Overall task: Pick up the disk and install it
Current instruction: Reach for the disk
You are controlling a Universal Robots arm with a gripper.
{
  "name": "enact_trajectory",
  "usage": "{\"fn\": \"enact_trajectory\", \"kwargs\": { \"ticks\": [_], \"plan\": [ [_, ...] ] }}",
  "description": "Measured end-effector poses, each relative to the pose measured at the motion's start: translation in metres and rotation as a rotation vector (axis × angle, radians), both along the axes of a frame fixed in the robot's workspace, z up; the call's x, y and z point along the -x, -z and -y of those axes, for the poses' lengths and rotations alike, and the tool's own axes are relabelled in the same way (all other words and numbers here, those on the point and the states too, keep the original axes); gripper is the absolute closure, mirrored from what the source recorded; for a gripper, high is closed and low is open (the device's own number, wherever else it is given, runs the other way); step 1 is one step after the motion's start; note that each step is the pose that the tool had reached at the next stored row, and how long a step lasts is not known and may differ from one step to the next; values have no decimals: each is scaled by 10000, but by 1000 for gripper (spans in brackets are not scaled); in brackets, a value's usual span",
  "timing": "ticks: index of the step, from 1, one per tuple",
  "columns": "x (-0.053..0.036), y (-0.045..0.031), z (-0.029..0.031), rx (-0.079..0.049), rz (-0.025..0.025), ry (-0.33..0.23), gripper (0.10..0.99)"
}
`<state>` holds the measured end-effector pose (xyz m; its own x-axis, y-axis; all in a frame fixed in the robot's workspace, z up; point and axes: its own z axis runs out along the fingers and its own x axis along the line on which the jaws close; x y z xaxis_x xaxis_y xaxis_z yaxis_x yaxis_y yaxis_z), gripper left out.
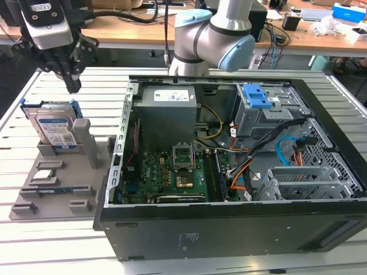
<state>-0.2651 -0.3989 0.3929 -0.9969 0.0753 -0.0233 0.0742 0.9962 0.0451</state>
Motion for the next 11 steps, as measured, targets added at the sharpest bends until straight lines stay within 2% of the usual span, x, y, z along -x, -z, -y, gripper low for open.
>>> {"fn": "enact_trajectory", "kwargs": {
  "ticks": [11],
  "plan": [
    [203, 2, 0, 0, 1, -1, 980]
  ]
}}
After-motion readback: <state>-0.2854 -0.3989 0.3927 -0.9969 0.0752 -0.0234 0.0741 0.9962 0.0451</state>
